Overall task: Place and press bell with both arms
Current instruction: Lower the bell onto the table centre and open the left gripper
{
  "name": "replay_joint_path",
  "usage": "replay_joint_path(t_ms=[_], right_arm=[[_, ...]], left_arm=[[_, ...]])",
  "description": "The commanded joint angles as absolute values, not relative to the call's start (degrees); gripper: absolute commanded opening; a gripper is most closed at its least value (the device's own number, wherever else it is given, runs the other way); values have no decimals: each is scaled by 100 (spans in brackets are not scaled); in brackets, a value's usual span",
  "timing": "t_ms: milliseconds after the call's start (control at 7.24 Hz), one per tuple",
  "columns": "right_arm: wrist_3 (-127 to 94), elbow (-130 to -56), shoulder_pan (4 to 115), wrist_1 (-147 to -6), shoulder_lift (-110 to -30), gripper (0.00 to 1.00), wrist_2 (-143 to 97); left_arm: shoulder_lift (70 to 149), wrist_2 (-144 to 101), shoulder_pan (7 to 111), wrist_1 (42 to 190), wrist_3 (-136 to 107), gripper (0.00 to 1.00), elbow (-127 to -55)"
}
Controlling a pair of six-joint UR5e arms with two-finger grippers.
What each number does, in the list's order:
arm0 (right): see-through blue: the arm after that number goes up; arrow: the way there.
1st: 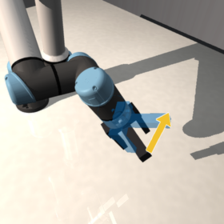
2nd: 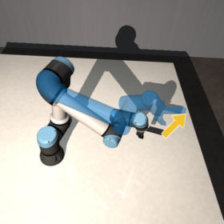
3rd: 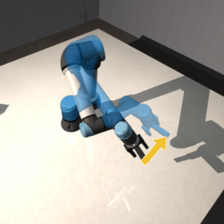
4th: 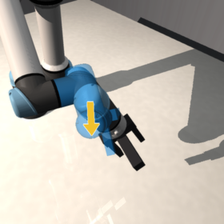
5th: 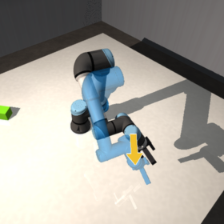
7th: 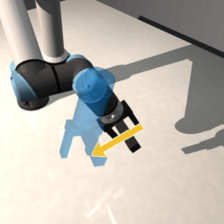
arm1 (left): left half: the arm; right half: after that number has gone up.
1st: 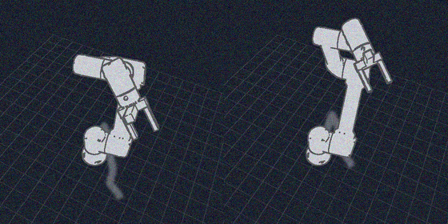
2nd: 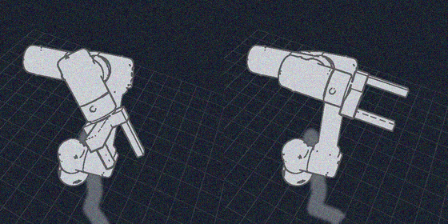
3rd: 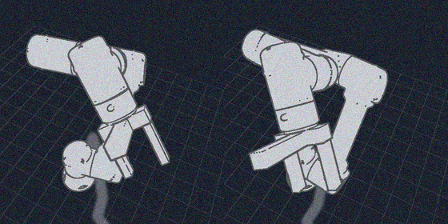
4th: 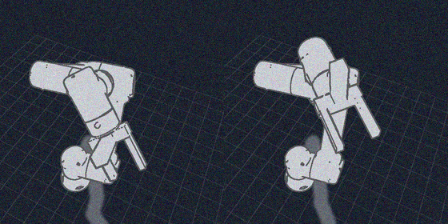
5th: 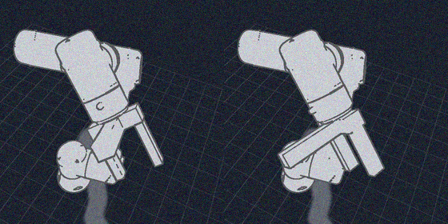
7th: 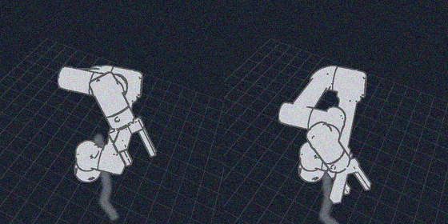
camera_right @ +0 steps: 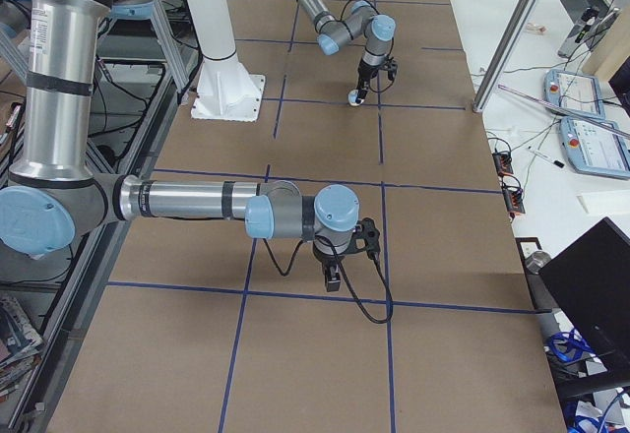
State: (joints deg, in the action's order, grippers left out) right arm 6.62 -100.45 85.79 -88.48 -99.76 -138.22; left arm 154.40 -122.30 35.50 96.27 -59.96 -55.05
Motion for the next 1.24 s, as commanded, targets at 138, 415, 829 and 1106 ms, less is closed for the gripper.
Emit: replay_joint_path(t_ms=[138,415,829,1106], right_arm=[[659,-10046,8578,-8842,-9976,100,-13860],[633,-10055,8474,-8824,-9958,100,-13904],[-2472,-10107,7187,-7048,-9399,100,-13843],[-4921,-10247,6358,-6531,-8486,100,-13632]], left_arm=[[15557,-11883,3542,9782,-5968,100,-5423],[15565,-11883,3734,9756,-5994,100,-5554],[14788,-11944,4314,9694,-6012,100,-7068],[13419,-11997,4718,9729,-5828,100,-8484]])
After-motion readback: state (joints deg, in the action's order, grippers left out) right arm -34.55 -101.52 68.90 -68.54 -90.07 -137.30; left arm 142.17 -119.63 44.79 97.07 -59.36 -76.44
